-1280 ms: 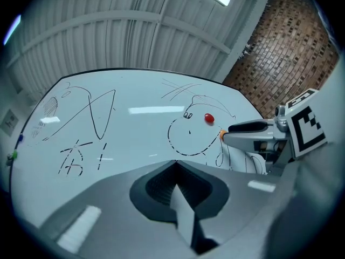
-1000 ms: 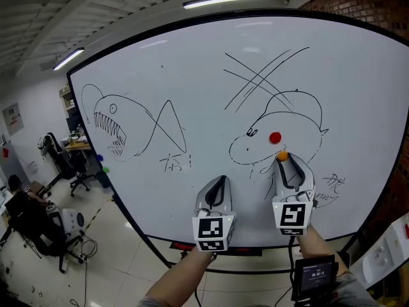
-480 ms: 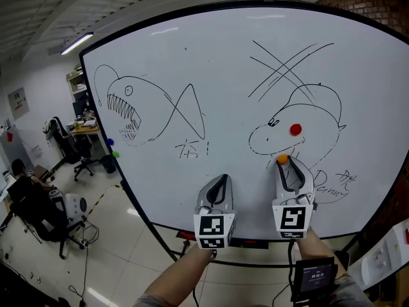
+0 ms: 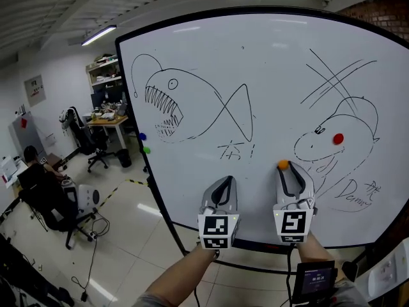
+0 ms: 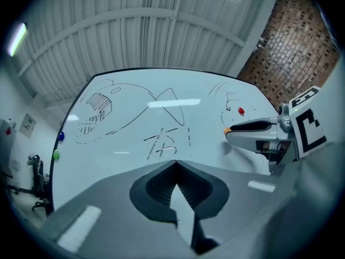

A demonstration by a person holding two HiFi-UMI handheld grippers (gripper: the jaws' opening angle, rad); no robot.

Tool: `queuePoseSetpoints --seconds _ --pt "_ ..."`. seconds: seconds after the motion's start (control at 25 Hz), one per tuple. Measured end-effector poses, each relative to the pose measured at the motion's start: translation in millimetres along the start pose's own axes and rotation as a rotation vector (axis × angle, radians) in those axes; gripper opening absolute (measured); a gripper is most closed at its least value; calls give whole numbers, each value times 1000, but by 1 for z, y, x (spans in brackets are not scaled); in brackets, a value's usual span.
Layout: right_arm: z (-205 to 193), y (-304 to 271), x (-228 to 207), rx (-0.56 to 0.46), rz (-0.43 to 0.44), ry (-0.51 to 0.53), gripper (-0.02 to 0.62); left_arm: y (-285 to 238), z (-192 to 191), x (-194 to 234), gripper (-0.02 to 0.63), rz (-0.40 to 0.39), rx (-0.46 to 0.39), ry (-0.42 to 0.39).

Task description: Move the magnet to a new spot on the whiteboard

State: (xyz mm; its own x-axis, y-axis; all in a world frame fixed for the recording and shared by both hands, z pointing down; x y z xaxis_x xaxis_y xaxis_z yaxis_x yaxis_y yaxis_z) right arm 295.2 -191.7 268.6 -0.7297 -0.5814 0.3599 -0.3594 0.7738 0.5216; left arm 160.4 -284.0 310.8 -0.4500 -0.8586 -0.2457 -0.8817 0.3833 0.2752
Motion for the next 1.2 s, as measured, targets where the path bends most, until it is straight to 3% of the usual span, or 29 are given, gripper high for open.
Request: queuePoseSetpoints --seconds 0.68,1.2 --pt "63 -49 235 -63 217 -84 126 131 -18 188 0 207 59 -32" --pt "84 -66 385 -50 339 -77 126 207 -35 283 0 301 102 -45"
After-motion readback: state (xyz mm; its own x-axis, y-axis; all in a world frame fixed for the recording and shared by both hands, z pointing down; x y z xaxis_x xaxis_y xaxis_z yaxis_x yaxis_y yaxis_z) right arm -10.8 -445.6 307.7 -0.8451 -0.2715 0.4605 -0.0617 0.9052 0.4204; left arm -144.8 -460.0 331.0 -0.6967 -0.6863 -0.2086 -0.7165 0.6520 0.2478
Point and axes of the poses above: the fingertips, and each gripper's own axes: y backward along the fingers, x to its left, z out of its top, the point moved 4 cm from there along y, backward along the fingers, and after that the axes turned 14 degrees about -z, right-handed, at the moved point
